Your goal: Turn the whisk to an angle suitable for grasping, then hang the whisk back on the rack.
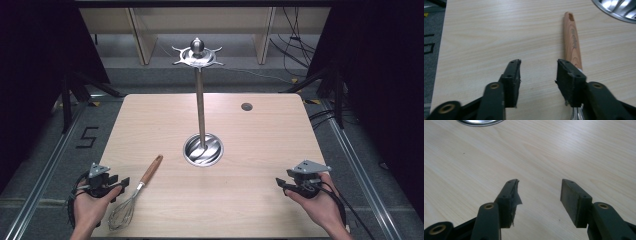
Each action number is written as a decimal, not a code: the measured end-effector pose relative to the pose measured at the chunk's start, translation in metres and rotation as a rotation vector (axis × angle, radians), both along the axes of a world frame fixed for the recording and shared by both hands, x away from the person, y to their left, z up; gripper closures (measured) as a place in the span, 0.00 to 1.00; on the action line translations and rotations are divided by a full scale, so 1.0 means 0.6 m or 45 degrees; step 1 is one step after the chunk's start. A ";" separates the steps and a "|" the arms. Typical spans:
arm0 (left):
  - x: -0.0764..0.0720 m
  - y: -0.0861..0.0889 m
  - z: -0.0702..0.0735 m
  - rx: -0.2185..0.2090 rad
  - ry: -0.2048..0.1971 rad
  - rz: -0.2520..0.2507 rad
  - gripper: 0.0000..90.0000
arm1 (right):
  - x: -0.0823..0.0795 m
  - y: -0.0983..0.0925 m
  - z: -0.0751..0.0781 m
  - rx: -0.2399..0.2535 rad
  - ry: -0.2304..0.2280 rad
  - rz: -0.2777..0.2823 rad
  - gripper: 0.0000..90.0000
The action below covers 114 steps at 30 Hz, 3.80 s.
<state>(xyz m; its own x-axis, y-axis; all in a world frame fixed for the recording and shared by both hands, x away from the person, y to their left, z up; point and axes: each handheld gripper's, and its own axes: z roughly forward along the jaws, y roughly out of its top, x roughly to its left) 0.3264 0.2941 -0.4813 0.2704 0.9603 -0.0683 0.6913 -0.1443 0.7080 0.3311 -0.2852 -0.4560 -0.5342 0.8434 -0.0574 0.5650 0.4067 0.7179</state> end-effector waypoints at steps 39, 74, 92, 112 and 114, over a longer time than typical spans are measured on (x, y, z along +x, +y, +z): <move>0.175 -0.178 -0.004 0.303 0.369 -0.184 1.00 | 0.007 -0.025 -0.010 -0.005 0.047 -0.063 0.51; 0.178 -0.092 0.039 0.225 0.530 -0.141 0.38 | 0.001 -0.037 -0.011 0.017 0.075 -0.110 0.49; 0.183 -0.113 0.006 0.299 0.811 -0.149 0.62 | 0.002 -0.035 -0.012 -0.023 0.038 -0.061 0.48; 0.157 -0.100 0.034 0.264 0.552 -0.143 0.76 | 0.002 -0.036 -0.011 -0.036 0.026 -0.058 0.48; 0.138 -0.095 0.052 0.191 0.432 -0.117 0.76 | 0.000 -0.033 -0.009 -0.025 0.038 -0.071 0.48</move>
